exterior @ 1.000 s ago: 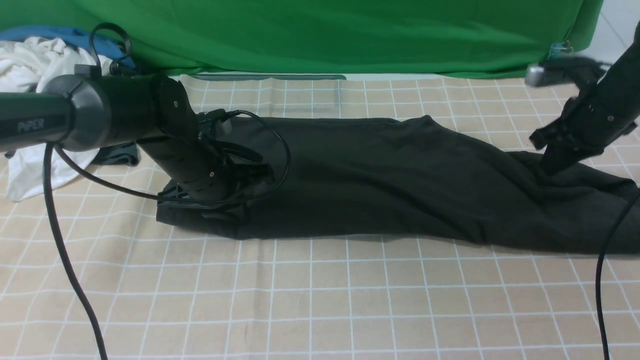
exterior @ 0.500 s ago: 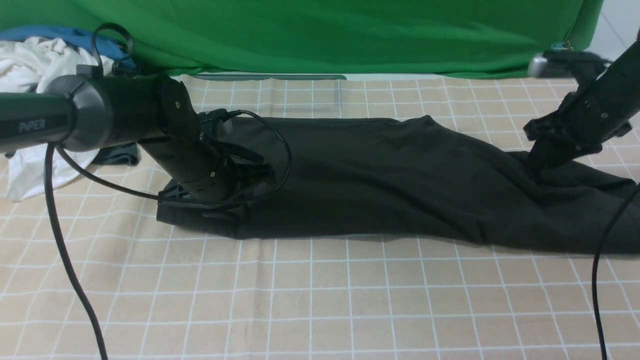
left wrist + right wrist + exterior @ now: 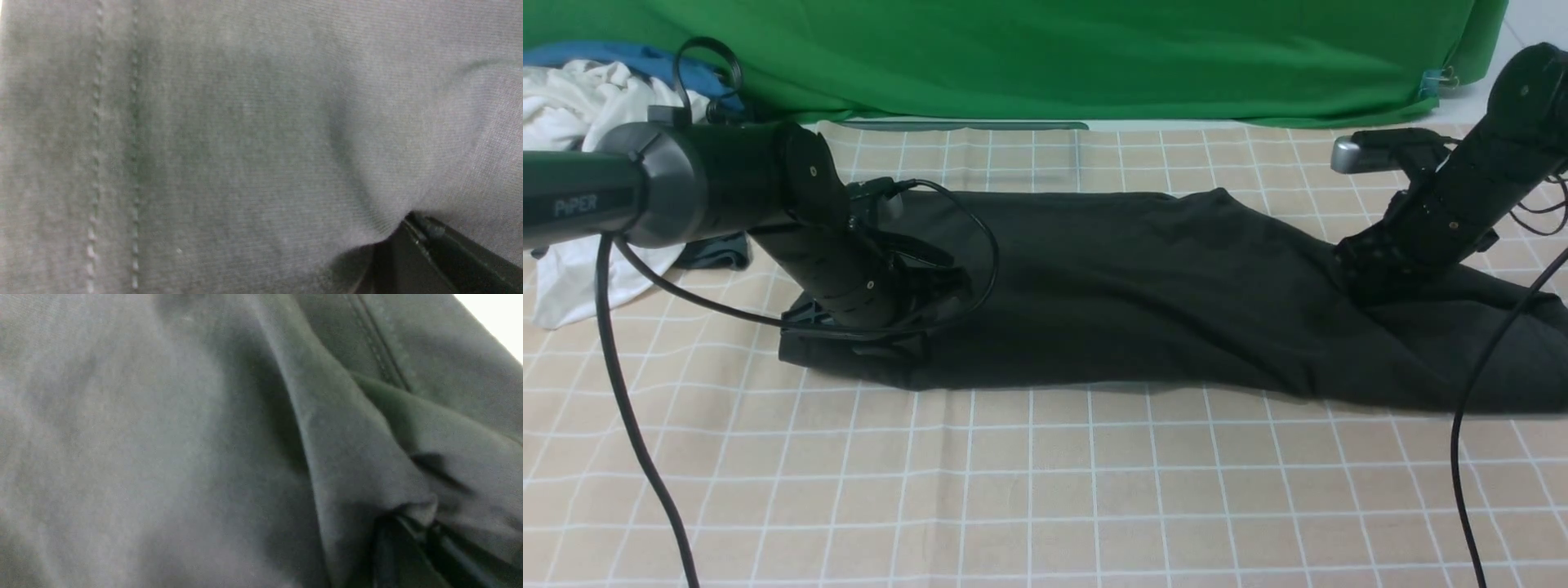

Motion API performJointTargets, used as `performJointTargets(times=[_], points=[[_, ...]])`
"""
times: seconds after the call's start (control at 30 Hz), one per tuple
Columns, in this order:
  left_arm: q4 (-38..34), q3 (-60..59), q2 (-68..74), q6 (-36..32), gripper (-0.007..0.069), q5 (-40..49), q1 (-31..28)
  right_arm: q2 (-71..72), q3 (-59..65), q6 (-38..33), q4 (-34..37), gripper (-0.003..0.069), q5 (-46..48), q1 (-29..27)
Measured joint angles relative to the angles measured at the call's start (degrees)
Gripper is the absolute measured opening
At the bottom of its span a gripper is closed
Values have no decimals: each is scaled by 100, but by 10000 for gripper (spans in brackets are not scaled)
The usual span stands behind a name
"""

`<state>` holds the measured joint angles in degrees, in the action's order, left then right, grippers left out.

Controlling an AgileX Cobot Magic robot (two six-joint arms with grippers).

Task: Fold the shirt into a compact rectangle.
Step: 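Pull the folded dark garment lengthwise by its ends to straighten it flat on the table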

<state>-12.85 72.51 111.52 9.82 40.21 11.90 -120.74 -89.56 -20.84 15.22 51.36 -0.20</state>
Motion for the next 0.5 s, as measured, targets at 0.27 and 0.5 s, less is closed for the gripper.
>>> performJointTargets(times=[0.27, 0.5], points=[[6, 0, 0, 0, 13, 0, 0, 592, 0, 116, -273, 62, -88, -149], [6, 0, 0, 0, 13, -5, 0, 631, -29, 96, -304, 59, -296, -313]])
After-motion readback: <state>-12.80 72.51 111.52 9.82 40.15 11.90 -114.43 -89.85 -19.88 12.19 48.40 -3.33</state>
